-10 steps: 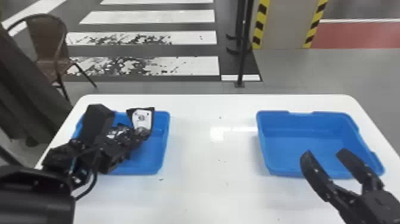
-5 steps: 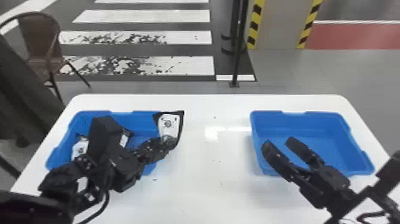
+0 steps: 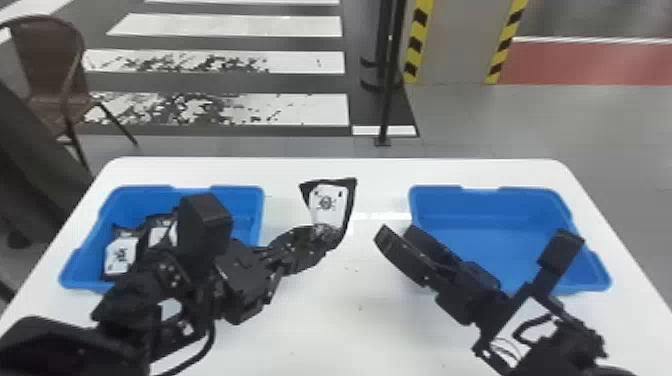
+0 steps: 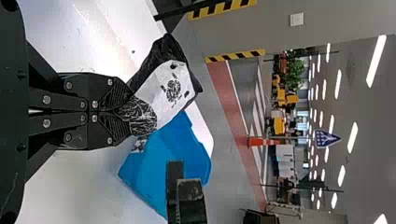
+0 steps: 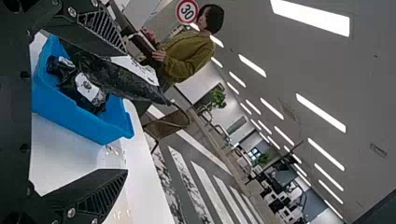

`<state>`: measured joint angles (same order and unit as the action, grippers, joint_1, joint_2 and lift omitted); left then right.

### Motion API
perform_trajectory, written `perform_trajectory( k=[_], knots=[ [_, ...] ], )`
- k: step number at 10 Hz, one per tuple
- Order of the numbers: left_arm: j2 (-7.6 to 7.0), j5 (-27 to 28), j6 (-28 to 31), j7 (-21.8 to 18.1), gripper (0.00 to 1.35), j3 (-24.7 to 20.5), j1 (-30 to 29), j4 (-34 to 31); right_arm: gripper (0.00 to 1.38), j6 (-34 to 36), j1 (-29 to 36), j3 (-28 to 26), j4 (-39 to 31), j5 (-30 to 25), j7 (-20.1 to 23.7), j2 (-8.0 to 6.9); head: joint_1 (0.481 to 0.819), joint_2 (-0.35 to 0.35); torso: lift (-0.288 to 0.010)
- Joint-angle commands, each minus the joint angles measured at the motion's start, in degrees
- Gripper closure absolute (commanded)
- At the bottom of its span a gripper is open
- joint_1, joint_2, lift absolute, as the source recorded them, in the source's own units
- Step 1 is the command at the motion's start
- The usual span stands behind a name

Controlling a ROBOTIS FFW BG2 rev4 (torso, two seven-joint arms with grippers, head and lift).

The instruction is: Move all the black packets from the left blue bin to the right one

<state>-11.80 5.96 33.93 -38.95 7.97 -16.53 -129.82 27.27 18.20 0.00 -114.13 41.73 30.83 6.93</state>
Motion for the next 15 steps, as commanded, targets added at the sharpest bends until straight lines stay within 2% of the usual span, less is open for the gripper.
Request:
perform_trajectory(
  k=[1, 3, 5, 6, 7, 8, 9, 10, 13, 14, 15],
  knots=[
    [-0.33, -1.7, -0.6, 0.0, 1.21, 1.5, 0.9, 0.9, 0.13, 0.0, -2.7, 2.5, 2.8, 2.3, -0.3, 1.24, 0.695, -0.013, -0.14],
    [-0.59, -3.3, -0.5, 0.0, 1.21, 3.6, 2.1, 2.3, 0.13, 0.0, -5.5, 3.7, 5.4, 3.6, -1.1, 2.39, 0.695, -0.015, -0.14],
    [-0.68, -4.1, 0.4, 0.0, 1.21, 4.7, 2.3, 3.8, 0.13, -2.4, -6.5, 4.2, 4.9, 4.3, -1.6, 2.91, 0.695, -0.035, -0.14],
    [-0.68, -4.2, 0.4, 0.0, 1.21, 4.7, 2.3, 3.9, 0.2, -3.1, -6.5, 5.0, 4.4, 5.5, -1.6, 3.0, 0.695, -0.044, -0.14],
    [-0.68, -4.2, 0.2, 0.0, 1.21, 4.7, 2.5, 4.0, 0.64, -2.9, -6.4, 6.2, 4.5, 6.5, -1.6, 3.09, 0.695, -0.045, -0.14],
    [-0.68, -4.2, 0.0, 0.0, 1.21, 4.8, 2.6, 4.0, 0.99, -1.7, -6.4, 7.4, 5.2, 7.6, -1.6, 3.0, 0.695, -0.037, -0.14],
    [-0.68, -4.5, -0.2, 0.0, 1.21, 4.9, 2.9, 4.2, 1.08, -1.0, -6.2, 8.5, 5.5, 7.6, -1.6, 3.0, 0.695, -0.02, -0.14],
    [-0.68, -4.6, -0.3, 0.0, 1.21, 5.3, 3.2, 4.3, 1.24, -0.7, -6.2, 8.9, 5.9, 7.5, -1.6, 3.0, 0.695, -0.013, -0.14],
    [-0.76, -5.0, -0.6, 0.1, 1.21, 5.5, 3.2, 4.6, 1.28, -2.9, -6.5, 8.5, 6.2, 6.7, -1.6, 3.0, 0.695, -0.001, -0.14],
    [-0.76, -6.0, -0.9, 0.5, 1.15, 5.3, 2.8, 4.6, 1.28, -3.4, -6.5, 7.9, 6.5, 6.7, -1.6, 3.0, 0.695, -0.006, -0.14],
    [-0.68, -7.6, 0.2, 1.0, 0.81, 4.5, 2.1, 4.6, 1.28, -3.7, -6.8, 7.2, 7.0, 6.7, -1.6, 3.0, 0.695, -0.011, -0.14]
  ],
)
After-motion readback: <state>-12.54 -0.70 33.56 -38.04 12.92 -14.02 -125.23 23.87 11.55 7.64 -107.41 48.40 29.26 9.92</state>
